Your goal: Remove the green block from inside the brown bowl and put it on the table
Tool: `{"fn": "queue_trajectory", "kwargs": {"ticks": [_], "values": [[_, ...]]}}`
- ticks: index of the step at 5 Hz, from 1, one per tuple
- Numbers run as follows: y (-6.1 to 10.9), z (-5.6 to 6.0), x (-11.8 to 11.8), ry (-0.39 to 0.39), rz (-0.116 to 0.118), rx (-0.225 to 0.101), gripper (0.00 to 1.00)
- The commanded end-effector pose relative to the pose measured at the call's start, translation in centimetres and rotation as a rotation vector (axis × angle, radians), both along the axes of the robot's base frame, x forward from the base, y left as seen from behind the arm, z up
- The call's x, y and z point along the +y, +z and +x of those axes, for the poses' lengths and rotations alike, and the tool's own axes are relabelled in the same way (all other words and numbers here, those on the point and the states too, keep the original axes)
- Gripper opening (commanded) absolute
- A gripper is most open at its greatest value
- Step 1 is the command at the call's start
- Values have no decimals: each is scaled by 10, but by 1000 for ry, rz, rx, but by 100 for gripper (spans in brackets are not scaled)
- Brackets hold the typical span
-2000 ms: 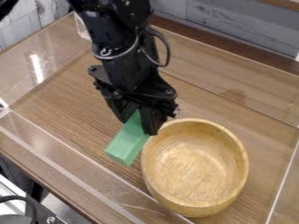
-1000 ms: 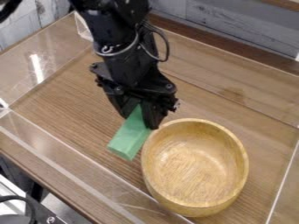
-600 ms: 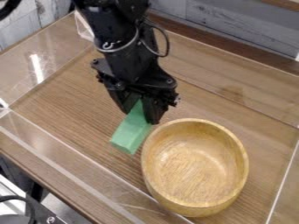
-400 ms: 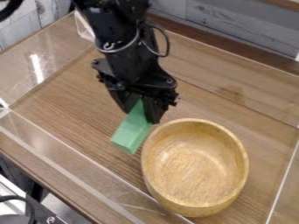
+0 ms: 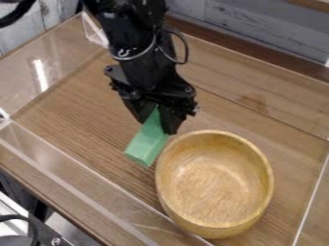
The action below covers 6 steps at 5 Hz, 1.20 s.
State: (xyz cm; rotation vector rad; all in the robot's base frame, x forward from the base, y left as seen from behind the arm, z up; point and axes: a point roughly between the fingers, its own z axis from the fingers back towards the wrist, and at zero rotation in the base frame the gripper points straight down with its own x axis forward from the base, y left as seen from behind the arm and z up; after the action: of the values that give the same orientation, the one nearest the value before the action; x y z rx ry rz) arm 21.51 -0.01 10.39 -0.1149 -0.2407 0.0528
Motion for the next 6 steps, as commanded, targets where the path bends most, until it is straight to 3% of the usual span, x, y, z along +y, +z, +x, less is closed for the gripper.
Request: {"fn": "queue_trajectory", "kwargs": {"ticks": [1, 6], "values": [[2, 8, 5, 0, 15, -33, 0], [-9, 19, 20, 29, 15, -33, 0]]}}
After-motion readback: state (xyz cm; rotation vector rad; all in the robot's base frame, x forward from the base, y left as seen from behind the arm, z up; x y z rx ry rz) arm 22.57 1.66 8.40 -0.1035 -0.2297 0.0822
